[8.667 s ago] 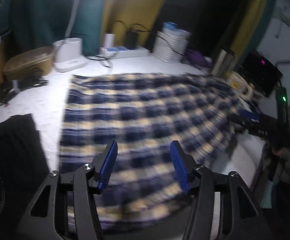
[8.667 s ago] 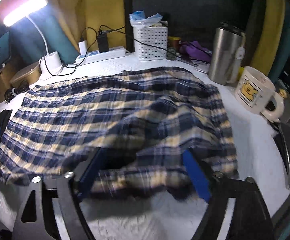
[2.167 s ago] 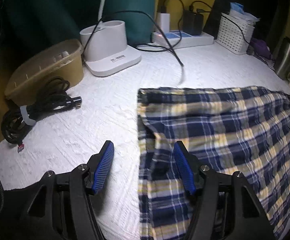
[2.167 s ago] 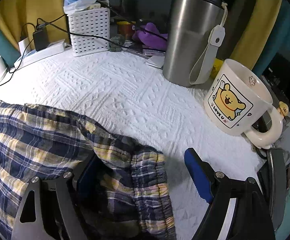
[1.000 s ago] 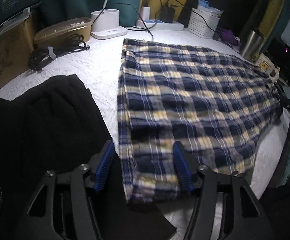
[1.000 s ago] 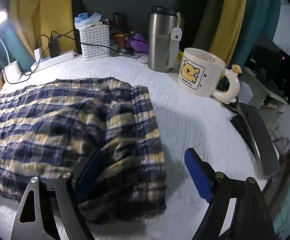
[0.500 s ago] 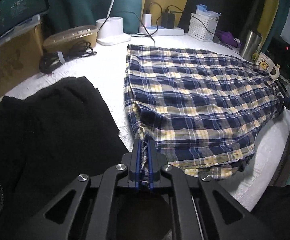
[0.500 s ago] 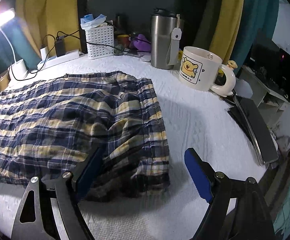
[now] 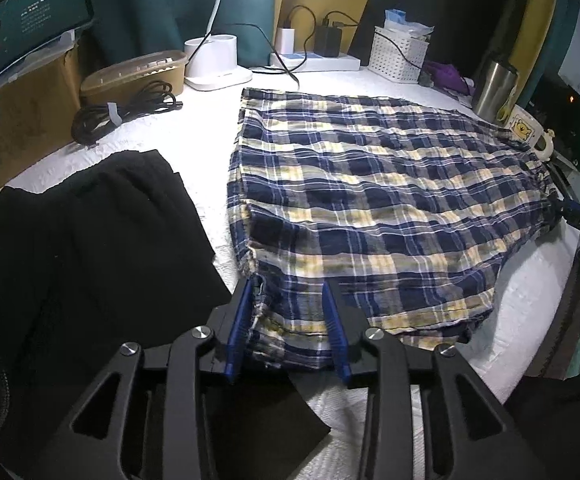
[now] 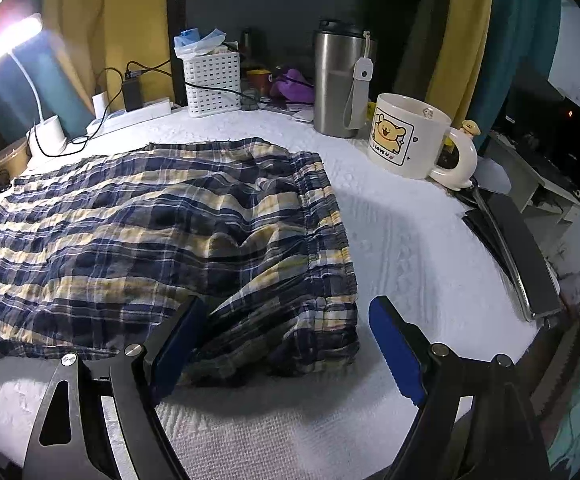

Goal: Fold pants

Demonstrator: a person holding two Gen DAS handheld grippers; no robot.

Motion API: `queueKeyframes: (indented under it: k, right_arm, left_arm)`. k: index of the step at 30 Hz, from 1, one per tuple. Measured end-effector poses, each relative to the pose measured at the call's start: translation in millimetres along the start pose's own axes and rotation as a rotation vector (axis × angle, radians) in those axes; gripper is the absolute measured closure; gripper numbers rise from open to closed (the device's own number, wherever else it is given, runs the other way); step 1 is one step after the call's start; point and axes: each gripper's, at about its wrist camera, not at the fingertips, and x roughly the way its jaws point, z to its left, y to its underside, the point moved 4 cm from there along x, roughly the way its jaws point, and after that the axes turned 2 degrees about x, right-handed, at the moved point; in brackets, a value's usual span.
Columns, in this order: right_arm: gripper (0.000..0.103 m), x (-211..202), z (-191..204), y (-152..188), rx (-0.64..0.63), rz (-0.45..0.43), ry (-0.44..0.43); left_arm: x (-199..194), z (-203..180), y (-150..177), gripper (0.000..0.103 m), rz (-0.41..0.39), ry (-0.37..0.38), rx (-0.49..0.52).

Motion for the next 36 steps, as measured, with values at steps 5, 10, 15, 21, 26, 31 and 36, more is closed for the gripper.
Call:
queueKeyframes:
  k: [5, 10, 15, 21, 26, 31, 36]
  right_arm:
    - [0.018, -2, -1, 1, 0.002, -0.004, -0.005]
    - [0.017, -2, -1, 2, 0.002, -0.004, -0.007]
    - [0.017, 4, 0, 7, -0.003, 0.016, -0.013]
    - [0.017, 20, -3, 17, 0.034, 0.066, -0.038]
    - [0.017, 17, -4, 14, 0.03, 0.055, -0.038]
    - [0.017, 7, -11, 11, 0.047, 0.03, -0.035]
    - [0.0, -6, -21, 8, 0.078, 0.001, -0.037]
  left_arm:
    - [1, 0, 2, 0.091, -0.013, -0.039, 0.022]
    - [-4, 11, 2, 0.099, -0.029, -0.061, 0.004]
    - [-14, 15, 0, 0.1, -0.063, -0.063, -0.029]
    - [0, 22, 15, 0.1, -0.011, -0.076, -0.059]
    - [-5, 22, 8, 0.097, 0.009, -0.078, -0.073]
    - [-21, 32, -6, 0.068, -0.044, -0.126, -0.11]
    - [-31, 31, -22, 0.034, -0.112, -0.137, -0.113]
